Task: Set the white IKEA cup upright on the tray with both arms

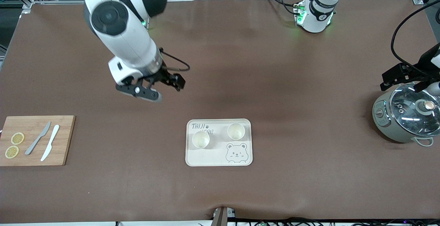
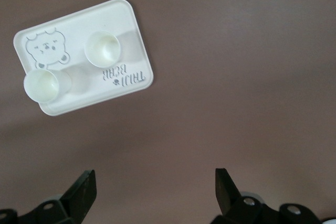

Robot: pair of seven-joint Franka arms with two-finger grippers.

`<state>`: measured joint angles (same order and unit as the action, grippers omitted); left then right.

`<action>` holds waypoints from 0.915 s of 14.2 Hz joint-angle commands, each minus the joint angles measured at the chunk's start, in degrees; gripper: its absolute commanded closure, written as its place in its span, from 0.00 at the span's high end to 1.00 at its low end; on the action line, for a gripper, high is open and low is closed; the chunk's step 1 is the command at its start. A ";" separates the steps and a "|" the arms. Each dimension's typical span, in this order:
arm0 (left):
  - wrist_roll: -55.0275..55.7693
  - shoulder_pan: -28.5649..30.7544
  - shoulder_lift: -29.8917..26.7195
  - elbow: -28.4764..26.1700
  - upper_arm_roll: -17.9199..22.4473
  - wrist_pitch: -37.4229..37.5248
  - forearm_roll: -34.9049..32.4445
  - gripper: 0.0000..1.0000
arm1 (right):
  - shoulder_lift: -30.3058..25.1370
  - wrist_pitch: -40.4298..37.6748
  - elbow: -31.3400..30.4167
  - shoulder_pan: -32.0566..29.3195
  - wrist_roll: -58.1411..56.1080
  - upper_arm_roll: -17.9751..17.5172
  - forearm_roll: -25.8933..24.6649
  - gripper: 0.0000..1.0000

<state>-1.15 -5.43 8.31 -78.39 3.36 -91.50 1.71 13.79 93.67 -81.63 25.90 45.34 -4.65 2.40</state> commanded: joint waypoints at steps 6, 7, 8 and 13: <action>0.80 -0.54 -0.93 -0.53 -0.02 0.27 -0.13 1.00 | -26.88 0.20 -25.77 -23.83 -32.98 0.00 0.85 1.00; 0.80 -0.54 -0.93 -0.53 -0.02 0.27 -0.13 1.00 | -27.50 -0.15 -26.04 -28.75 -38.78 0.00 0.85 1.00; 0.80 -0.63 -1.02 -0.53 -0.02 0.36 -0.13 1.00 | -27.42 0.02 -25.95 -33.85 -45.71 0.26 0.94 1.00; 0.89 -0.54 -0.93 -0.53 -0.38 0.27 -0.13 1.00 | -26.98 0.28 -23.58 -38.91 -47.03 0.09 0.41 1.00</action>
<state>-1.09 -5.92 8.31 -78.39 3.14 -91.51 1.71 -12.65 93.90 -105.51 -13.33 -5.02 -2.78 2.58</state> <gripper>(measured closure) 0.000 0.000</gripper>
